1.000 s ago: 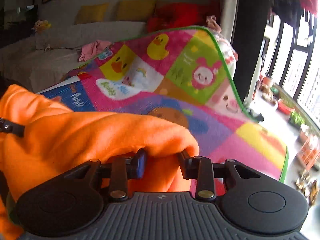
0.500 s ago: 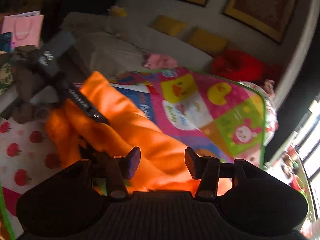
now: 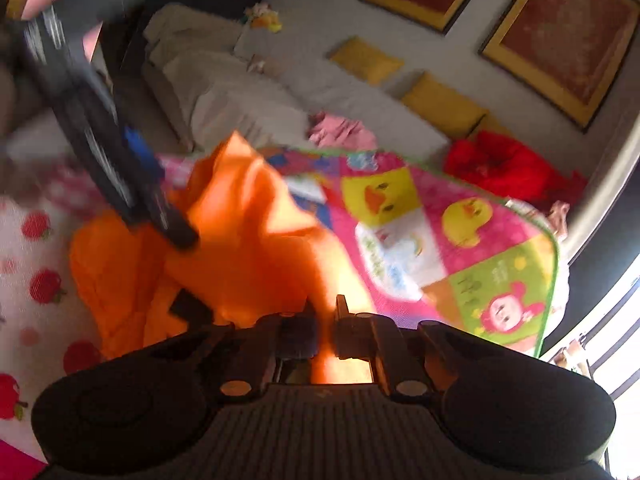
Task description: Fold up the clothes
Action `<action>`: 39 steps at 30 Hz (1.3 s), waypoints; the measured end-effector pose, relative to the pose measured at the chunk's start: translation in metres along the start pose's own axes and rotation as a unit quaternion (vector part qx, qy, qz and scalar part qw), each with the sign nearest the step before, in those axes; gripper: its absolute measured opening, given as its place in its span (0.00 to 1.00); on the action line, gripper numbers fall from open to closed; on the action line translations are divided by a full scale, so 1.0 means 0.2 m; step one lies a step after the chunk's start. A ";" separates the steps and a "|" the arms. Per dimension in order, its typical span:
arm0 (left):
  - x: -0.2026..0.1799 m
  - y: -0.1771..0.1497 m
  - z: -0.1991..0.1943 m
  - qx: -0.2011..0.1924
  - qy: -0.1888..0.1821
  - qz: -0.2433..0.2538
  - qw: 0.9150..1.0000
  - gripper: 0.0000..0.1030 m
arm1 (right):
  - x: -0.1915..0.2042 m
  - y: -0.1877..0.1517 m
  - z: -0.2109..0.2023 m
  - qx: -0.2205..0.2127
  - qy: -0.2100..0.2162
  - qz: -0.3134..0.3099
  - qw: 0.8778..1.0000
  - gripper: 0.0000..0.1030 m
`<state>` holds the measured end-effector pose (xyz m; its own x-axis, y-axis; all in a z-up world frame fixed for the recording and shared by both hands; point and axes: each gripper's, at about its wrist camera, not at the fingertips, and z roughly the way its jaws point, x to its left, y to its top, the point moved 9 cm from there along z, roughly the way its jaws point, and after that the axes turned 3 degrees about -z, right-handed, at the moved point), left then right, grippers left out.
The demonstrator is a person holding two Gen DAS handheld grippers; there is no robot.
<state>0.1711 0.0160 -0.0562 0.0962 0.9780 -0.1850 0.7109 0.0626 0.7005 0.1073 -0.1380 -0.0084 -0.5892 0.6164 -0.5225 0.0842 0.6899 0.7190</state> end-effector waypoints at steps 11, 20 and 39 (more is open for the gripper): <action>-0.05 -0.08 -0.16 0.007 -0.015 0.053 0.998 0.97 | 0.32 -0.31 -0.19 0.057 0.070 0.005 0.996 0.05; -0.17 0.03 -0.65 -0.076 -0.090 0.048 0.992 0.97 | 0.39 -0.37 -0.27 0.047 0.058 0.000 0.997 0.07; -0.25 -0.20 -0.04 0.008 -0.112 0.033 0.993 0.99 | 0.20 -0.27 -0.35 0.018 0.070 0.065 0.995 0.22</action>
<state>0.1321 -0.0338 -0.0695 0.2954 0.9106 -0.2889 0.7085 -0.0059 0.7057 0.0233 -0.1775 -0.0355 -0.6770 0.6442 -0.3559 0.1942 0.6228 0.7579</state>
